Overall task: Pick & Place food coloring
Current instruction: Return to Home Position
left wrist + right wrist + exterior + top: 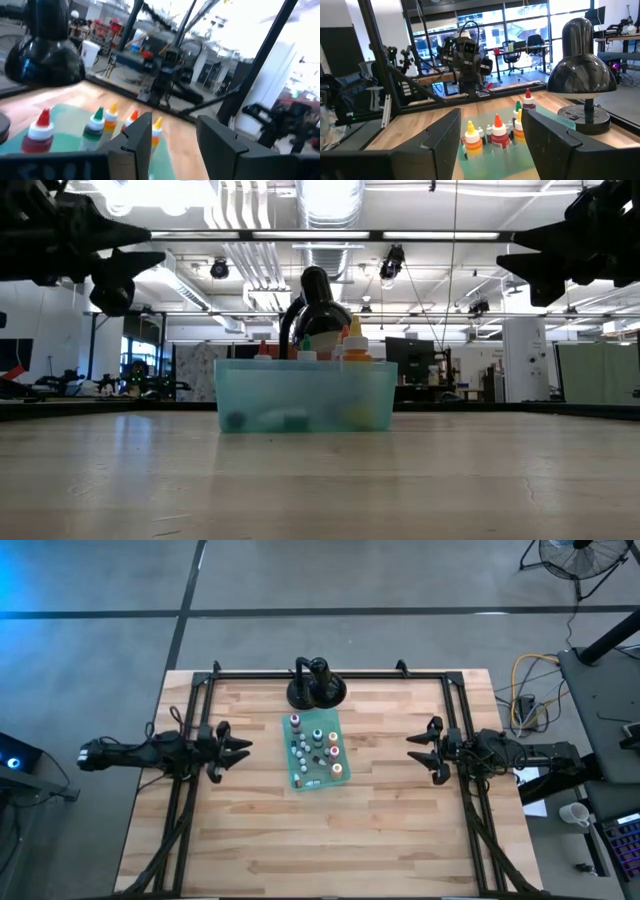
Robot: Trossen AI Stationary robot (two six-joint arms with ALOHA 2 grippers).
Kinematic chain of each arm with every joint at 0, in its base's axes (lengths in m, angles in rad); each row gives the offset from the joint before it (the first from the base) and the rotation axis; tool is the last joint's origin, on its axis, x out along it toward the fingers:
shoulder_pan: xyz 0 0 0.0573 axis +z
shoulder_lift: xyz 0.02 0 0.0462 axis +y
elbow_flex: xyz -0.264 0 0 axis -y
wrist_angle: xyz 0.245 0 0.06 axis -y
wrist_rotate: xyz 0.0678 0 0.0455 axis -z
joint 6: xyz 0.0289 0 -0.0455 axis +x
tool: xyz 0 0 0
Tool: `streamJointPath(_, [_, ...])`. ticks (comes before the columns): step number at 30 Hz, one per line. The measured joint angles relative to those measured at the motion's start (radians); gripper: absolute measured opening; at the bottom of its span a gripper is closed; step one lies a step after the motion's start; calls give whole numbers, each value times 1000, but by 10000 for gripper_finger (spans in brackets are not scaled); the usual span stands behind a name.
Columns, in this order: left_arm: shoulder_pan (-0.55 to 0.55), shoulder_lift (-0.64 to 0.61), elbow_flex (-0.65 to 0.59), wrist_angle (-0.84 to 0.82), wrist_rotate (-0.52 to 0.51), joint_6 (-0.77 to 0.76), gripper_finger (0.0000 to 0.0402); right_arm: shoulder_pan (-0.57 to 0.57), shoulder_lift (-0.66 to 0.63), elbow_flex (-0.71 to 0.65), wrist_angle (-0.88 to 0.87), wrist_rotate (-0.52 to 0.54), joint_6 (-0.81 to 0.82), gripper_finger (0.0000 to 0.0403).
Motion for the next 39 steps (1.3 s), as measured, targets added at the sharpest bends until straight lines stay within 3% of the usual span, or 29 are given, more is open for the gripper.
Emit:
streamJointPath(10, [2, 14, 0, -102, -60, 100, 126, 0, -1, 0, 0, 0, 0, 201])
streamJointPath(39, [12, -14, -3, -106, -66, 83, 126, 0, 13, 0, 0, 0, 0, 201])
